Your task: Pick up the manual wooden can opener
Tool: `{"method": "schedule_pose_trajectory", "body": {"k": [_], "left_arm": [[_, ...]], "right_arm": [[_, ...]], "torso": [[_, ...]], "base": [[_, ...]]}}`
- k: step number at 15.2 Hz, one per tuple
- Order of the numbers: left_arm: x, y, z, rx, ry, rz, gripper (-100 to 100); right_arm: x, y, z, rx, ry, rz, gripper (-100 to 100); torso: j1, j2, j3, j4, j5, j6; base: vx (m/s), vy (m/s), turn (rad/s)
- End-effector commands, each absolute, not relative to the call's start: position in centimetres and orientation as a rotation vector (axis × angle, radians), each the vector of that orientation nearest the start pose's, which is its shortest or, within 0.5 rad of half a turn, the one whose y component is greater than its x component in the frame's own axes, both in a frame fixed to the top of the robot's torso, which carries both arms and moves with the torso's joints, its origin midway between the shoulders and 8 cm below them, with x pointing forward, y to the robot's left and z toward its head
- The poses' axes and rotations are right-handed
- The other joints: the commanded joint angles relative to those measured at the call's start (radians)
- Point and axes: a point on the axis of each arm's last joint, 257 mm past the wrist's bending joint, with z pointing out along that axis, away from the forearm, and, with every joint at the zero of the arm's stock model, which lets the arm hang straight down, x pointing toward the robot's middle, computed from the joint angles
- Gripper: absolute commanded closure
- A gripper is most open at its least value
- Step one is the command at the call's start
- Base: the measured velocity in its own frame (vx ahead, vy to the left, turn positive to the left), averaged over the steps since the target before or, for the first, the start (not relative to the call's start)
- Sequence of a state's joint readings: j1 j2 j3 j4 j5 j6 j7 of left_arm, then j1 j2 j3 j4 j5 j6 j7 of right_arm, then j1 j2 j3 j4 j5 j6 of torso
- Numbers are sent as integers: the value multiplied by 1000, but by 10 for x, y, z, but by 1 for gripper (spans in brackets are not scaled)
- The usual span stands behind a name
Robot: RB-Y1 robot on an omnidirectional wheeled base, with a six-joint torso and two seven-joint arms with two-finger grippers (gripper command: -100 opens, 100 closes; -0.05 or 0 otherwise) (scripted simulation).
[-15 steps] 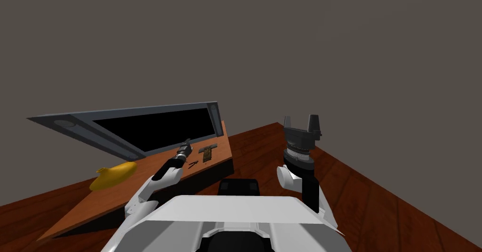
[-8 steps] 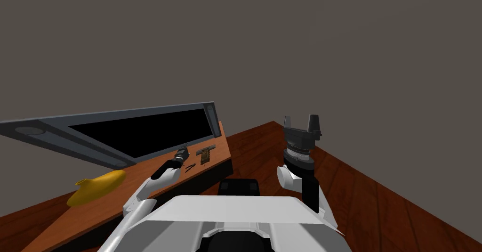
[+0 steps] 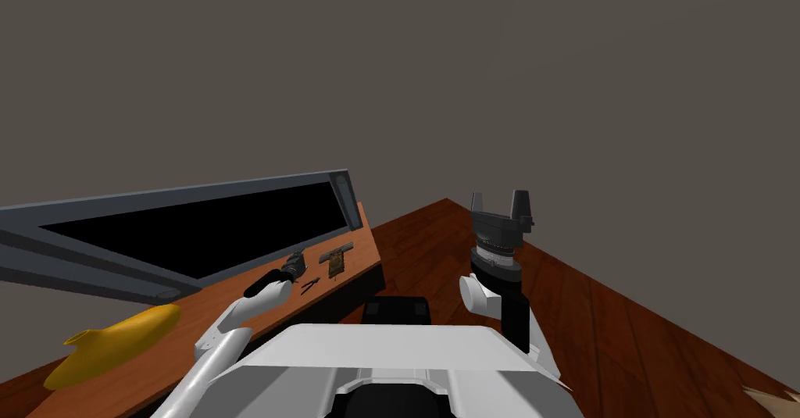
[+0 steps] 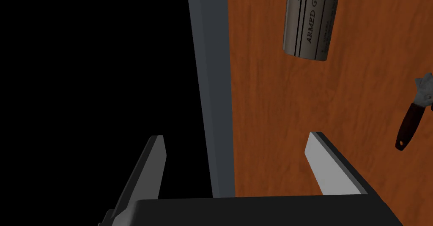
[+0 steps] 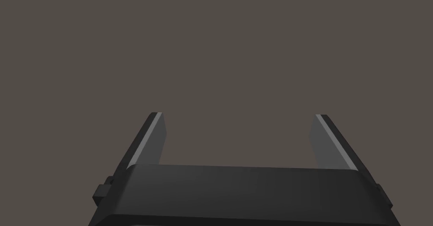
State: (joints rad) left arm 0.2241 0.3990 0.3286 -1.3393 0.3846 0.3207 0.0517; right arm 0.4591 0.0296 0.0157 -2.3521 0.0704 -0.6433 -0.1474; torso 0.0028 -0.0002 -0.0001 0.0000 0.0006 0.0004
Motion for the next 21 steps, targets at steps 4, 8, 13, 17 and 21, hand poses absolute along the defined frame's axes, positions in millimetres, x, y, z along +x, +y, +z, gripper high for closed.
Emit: {"method": "schedule_pose_trajectory", "body": {"k": [4,8,13,17,21], "left_arm": [[327,581,-450,-2052,1160,-472,-100],[311,588,-466,-2130,1151,-427,-100],[280,597,-494,-2280,1123,-347,-100],[260,600,-509,-2396,1089,-303,-100],[236,597,-526,-2490,1068,-252,-100]], "right_arm": [[303,-255,91,472,427,1478,0],[303,-255,91,472,427,1478,0],[303,-255,91,472,427,1478,0],[303,-255,91,472,427,1478,0],[303,-255,91,472,427,1478,0]], "torso": [[0,0,0,0,0,0],[0,0,0,0,0,0],[-1,0,0,0,0,0],[-1,0,0,0,0,0],[0,1,0,0,0,0]], "base": [[-12,26,-136],[-10,26,-106],[-12,24,-137],[-17,24,-125],[-26,30,-123]]}}
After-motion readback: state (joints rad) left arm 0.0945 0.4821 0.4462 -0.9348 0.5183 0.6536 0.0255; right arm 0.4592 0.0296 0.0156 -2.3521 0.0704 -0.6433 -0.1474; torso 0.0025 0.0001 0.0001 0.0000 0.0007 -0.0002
